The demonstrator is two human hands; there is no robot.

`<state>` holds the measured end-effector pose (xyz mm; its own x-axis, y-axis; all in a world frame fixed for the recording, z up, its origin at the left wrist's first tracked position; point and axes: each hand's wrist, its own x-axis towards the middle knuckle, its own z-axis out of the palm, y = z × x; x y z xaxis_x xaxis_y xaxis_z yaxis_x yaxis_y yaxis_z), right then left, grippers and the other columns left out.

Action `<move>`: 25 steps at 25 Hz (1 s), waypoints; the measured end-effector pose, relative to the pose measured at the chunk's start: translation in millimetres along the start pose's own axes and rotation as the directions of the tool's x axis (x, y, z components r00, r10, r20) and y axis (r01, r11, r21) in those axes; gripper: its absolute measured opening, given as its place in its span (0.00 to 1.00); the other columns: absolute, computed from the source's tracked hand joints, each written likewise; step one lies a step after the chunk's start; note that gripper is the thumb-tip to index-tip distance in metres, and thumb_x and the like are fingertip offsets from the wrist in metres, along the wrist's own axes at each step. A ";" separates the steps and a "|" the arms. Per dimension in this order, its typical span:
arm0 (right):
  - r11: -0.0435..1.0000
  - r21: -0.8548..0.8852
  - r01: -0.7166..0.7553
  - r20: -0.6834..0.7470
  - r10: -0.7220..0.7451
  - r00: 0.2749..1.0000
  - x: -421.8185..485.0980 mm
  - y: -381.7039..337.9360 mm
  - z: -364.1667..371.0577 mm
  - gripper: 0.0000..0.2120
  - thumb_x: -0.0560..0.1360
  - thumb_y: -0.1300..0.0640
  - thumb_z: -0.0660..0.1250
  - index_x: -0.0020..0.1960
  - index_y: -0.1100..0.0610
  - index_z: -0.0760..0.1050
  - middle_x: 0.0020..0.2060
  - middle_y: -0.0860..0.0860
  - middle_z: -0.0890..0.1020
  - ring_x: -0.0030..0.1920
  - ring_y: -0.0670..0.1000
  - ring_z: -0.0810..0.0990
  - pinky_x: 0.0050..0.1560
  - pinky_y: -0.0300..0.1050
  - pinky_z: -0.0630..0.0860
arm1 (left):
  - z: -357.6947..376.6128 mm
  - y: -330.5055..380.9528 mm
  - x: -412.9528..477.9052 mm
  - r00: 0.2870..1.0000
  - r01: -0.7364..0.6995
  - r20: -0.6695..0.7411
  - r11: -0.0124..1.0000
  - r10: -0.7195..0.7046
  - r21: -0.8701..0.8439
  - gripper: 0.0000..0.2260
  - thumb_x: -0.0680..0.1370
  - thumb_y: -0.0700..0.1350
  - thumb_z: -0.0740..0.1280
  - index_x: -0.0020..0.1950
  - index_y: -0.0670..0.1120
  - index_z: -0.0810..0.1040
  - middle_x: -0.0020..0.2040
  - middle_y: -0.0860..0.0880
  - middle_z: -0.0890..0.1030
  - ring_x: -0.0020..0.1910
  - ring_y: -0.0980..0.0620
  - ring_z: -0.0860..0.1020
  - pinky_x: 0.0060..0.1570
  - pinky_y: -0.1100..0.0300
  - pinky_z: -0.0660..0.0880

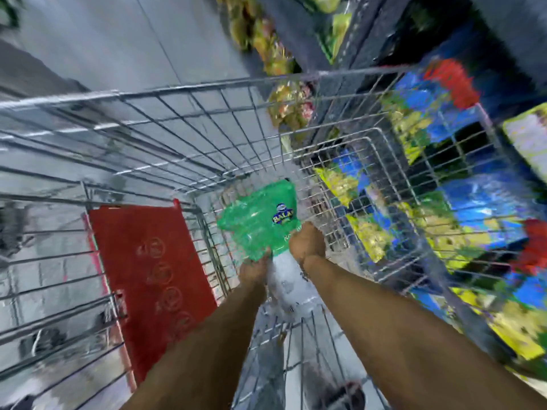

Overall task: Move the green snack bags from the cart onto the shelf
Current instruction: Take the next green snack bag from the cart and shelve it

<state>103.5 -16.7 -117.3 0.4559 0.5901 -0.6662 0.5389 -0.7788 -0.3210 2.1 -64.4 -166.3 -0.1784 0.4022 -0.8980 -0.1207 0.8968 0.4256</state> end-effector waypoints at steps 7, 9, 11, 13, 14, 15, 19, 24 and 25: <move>0.853 0.442 0.277 -0.431 -0.069 0.900 -100.4 9.1 -132.6 0.13 0.76 0.63 0.58 0.58 0.69 0.70 0.59 0.67 0.76 0.60 0.62 0.74 0.54 0.49 0.66 | 39.3 67.1 -172.2 0.741 -0.671 0.096 0.738 0.664 0.071 0.17 0.75 0.49 0.66 0.60 0.42 0.74 0.58 0.42 0.80 0.56 0.48 0.77 0.57 0.55 0.73; 0.750 0.498 0.436 -0.577 -0.089 0.812 -149.2 38.3 -179.0 0.12 0.77 0.62 0.59 0.57 0.67 0.69 0.57 0.66 0.75 0.58 0.60 0.73 0.47 0.46 0.61 | 54.3 68.5 -240.6 0.558 -0.823 0.170 0.568 0.812 -0.013 0.12 0.74 0.51 0.66 0.54 0.47 0.76 0.54 0.45 0.81 0.54 0.49 0.78 0.57 0.53 0.74; 0.636 0.515 0.574 -0.718 -0.046 0.695 -196.4 78.3 -212.6 0.12 0.77 0.62 0.59 0.58 0.66 0.69 0.56 0.65 0.75 0.54 0.56 0.73 0.49 0.45 0.61 | 69.0 56.3 -301.2 0.371 -0.918 0.249 0.394 0.895 -0.050 0.11 0.71 0.54 0.65 0.51 0.51 0.76 0.52 0.46 0.81 0.52 0.47 0.78 0.55 0.53 0.74; 0.498 0.516 0.697 -0.816 0.036 0.577 -244.7 134.9 -240.9 0.13 0.77 0.60 0.58 0.58 0.66 0.68 0.54 0.62 0.75 0.50 0.50 0.70 0.51 0.45 0.63 | 90.0 24.2 -364.0 0.159 -0.976 0.345 0.199 0.925 -0.085 0.09 0.73 0.50 0.66 0.50 0.48 0.76 0.49 0.44 0.79 0.49 0.49 0.76 0.49 0.59 0.71; 0.429 0.503 0.750 -0.849 0.082 0.522 -265.8 164.6 -252.5 0.13 0.76 0.59 0.57 0.57 0.65 0.68 0.51 0.58 0.75 0.50 0.48 0.68 0.53 0.46 0.65 | 103.0 4.7 -391.5 0.098 -0.985 0.381 0.145 0.920 -0.097 0.08 0.74 0.48 0.66 0.50 0.47 0.76 0.48 0.45 0.78 0.48 0.50 0.75 0.47 0.62 0.69; 0.368 0.492 0.789 -0.868 0.142 0.476 -286.3 197.7 -263.2 0.12 0.76 0.57 0.57 0.56 0.64 0.68 0.48 0.54 0.74 0.48 0.46 0.67 0.54 0.48 0.66 | 116.2 -19.4 -419.2 0.046 -0.986 0.422 0.108 0.905 -0.125 0.09 0.74 0.47 0.65 0.51 0.46 0.76 0.47 0.46 0.77 0.48 0.53 0.74 0.46 0.66 0.68; 0.321 0.412 0.853 -0.872 0.412 0.266 -356.1 330.1 -304.0 0.22 0.74 0.53 0.53 0.61 0.67 0.65 0.52 0.54 0.69 0.52 0.47 0.66 0.55 0.38 0.64 | 184.6 -120.8 -507.3 -0.100 -0.963 0.677 0.099 0.729 -0.250 0.09 0.75 0.44 0.66 0.50 0.40 0.76 0.39 0.49 0.75 0.36 0.62 0.71 0.37 0.76 0.66; 0.451 0.394 0.801 -0.727 0.686 -0.029 -399.0 465.9 -368.8 0.18 0.76 0.60 0.56 0.63 0.68 0.65 0.56 0.62 0.70 0.58 0.55 0.68 0.60 0.36 0.63 | 289.9 -218.7 -597.8 -0.268 -0.944 0.881 0.076 0.391 -0.321 0.18 0.71 0.52 0.65 0.51 0.39 0.78 0.45 0.44 0.82 0.47 0.55 0.76 0.43 0.72 0.70; 0.490 0.425 0.762 -0.711 0.701 -0.055 -396.5 490.0 -384.2 0.16 0.76 0.62 0.57 0.62 0.69 0.66 0.57 0.65 0.71 0.61 0.60 0.67 0.61 0.41 0.62 | 311.4 -231.1 -608.1 -0.274 -0.948 0.894 0.059 0.355 -0.314 0.19 0.72 0.53 0.65 0.54 0.40 0.78 0.51 0.42 0.83 0.51 0.52 0.77 0.48 0.65 0.71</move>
<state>458.9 -550.6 248.2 0.8565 -0.4272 0.2896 0.3103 -0.0221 -0.9504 442.6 -458.8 246.7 0.8791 0.3727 0.2972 -0.1445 -0.3858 0.9112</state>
